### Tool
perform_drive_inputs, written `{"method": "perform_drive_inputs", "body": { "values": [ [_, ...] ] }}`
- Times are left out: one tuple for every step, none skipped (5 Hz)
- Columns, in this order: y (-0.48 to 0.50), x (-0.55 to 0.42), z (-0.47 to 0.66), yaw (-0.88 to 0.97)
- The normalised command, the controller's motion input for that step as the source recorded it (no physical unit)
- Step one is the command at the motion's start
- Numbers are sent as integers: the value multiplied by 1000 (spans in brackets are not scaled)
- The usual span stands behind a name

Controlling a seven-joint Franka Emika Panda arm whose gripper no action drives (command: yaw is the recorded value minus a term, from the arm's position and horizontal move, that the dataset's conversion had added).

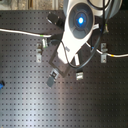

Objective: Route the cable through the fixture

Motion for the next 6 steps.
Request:
{"method": "perform_drive_inputs", "body": {
  "values": [
    [-133, -96, 170, 0],
    [-197, -150, 245, -206],
    [-162, -115, 187, -129],
    [124, -182, 107, 294],
    [181, -229, 22, 494],
    [26, -101, 125, 340]
  ]
}}
